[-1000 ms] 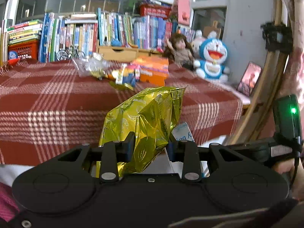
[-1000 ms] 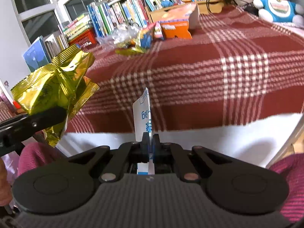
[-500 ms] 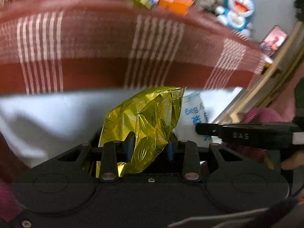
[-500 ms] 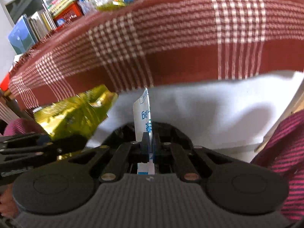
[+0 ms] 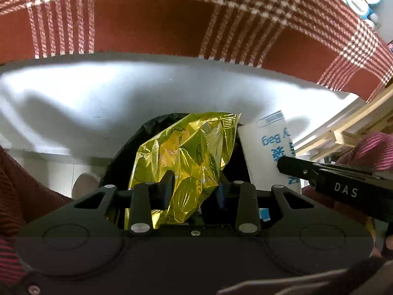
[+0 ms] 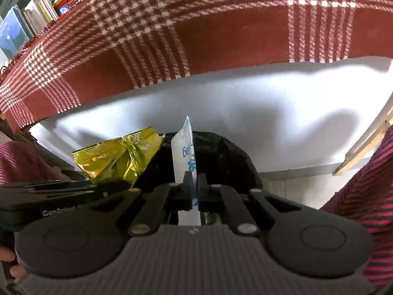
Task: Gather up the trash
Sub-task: 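Carry both items down into the black bin and open both tools, then grasp the small yellow wrapper with the left tool while the right tool grasps the orange box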
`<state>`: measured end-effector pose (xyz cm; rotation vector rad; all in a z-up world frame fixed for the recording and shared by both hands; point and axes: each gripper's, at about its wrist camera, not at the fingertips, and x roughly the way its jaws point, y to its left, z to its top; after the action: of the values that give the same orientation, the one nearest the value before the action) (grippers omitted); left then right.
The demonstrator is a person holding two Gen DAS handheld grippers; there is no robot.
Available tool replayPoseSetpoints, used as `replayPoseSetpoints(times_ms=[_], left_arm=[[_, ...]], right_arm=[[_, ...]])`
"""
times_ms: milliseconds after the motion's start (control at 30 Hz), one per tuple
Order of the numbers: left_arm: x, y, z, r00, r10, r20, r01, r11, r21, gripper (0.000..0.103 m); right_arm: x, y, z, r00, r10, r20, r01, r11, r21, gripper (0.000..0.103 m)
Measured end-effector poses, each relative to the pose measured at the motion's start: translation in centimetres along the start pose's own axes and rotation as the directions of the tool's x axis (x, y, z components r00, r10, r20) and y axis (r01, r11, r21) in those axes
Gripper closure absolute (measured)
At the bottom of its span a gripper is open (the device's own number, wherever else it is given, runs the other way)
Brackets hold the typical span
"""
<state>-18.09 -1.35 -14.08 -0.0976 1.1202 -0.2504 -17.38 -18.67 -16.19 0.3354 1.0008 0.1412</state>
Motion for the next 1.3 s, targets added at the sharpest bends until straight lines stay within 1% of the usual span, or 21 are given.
replayPoseSetpoints(times_ms=[367, 467, 500, 533, 567, 600, 633, 700, 767, 800, 833, 867, 933, 1033, 1100, 1200, 1300], left_arm=[[0.3, 0.1, 0.1, 1.0, 0.006, -0.014, -0.007, 1.0, -0.015, 0.069], [0.4, -0.2, 0.2, 1.0, 0.005, -0.014, -0.006, 1.0, -0.019, 0.056], [0.3, 0.0, 0.1, 1.0, 0.004, -0.014, -0.004, 1.0, -0.021, 0.048], [0.3, 0.0, 0.2, 1.0, 0.005, -0.014, -0.006, 1.0, -0.025, 0.039], [0.2, -0.1, 0.2, 1.0, 0.007, -0.014, -0.007, 1.0, -0.028, 0.034], [0.1, 0.0, 0.3, 1.0, 0.009, -0.012, -0.009, 1.0, -0.03, 0.024], [-0.2, 0.1, 0.3, 1.0, 0.014, -0.007, -0.014, 0.999, -0.031, 0.019], [-0.5, 0.1, 0.4, 1.0, 0.022, 0.005, -0.022, 0.999, -0.029, 0.018], [-1.1, 0.1, 0.7, 0.999, 0.031, 0.011, -0.031, 0.999, -0.025, 0.017], [-1.5, 0.1, 0.9, 0.999, 0.033, 0.016, -0.033, 0.999, -0.026, 0.017], [-1.9, 0.1, 1.1, 0.999, 0.032, 0.025, -0.031, 0.999, -0.028, 0.017], [-2.4, 0.1, 1.3, 0.999, 0.027, 0.037, -0.026, 0.999, -0.027, 0.017], [-3.8, 0.2, 2.2, 0.997, 0.01, 0.071, -0.009, 1.0, -0.018, 0.016], [-6.3, -0.1, 3.5, 0.989, -0.007, 0.147, 0.006, 1.0, 0.011, 0.015], [-8.0, -0.4, 4.5, 0.978, -0.02, 0.208, 0.014, 0.999, 0.033, 0.012], [-10.2, -0.6, 6.3, 0.955, -0.041, 0.295, 0.024, 0.998, 0.061, 0.009], [-11.7, -0.9, 8.4, 0.926, -0.041, 0.375, 0.006, 0.996, 0.094, 0.008]], right_arm=[[0.5, 0.2, 0.2, 1.0, -0.002, -0.017, 0.002, 1.0, 0.009, 0.095], [0.5, 0.2, 0.2, 1.0, 0.001, -0.016, 0.0, 1.0, 0.009, 0.093], [0.5, 0.2, 0.2, 1.0, 0.002, -0.015, -0.002, 1.0, 0.008, 0.091], [0.5, 0.2, 0.2, 1.0, 0.002, -0.014, -0.002, 1.0, 0.008, 0.09], [0.5, 0.2, 0.3, 1.0, 0.005, -0.013, -0.005, 1.0, 0.007, 0.089], [0.4, 0.2, 0.3, 1.0, 0.006, -0.012, -0.006, 1.0, 0.006, 0.067], [0.3, 0.2, 0.4, 1.0, 0.007, -0.01, -0.007, 1.0, 0.007, 0.058], [0.1, 0.3, 0.5, 1.0, 0.016, -0.003, -0.016, 1.0, 0.004, 0.051], [-0.2, 0.4, 0.7, 1.0, 0.016, 0.009, -0.016, 1.0, -0.015, 0.05], [-0.4, 0.5, 0.8, 1.0, 0.02, 0.016, -0.02, 1.0, -0.023, 0.047], [-0.8, 0.6, 1.1, 0.999, 0.025, 0.026, -0.024, 0.999, -0.029, 0.043], [-1.1, 0.6, 1.3, 0.999, 0.03, 0.038, -0.028, 0.999, -0.037, 0.041], [-2.0, 1.0, 2.1, 0.996, 0.036, 0.079, -0.031, 0.997, -0.068, 0.035], [-3.9, 1.5, 3.7, 0.988, 0.052, 0.144, -0.035, 0.993, -0.117, 0.026], [-5.4, 1.7, 5.0, 0.979, 0.067, 0.193, -0.04, 0.99, -0.138, 0.024], [-7.4, 1.8, 7.0, 0.961, 0.086, 0.265, -0.046, 0.987, -0.154, 0.018], [-8.7, 1.8, 9.2, 0.94, 0.078, 0.332, -0.021, 0.985, -0.171, 0.015]])
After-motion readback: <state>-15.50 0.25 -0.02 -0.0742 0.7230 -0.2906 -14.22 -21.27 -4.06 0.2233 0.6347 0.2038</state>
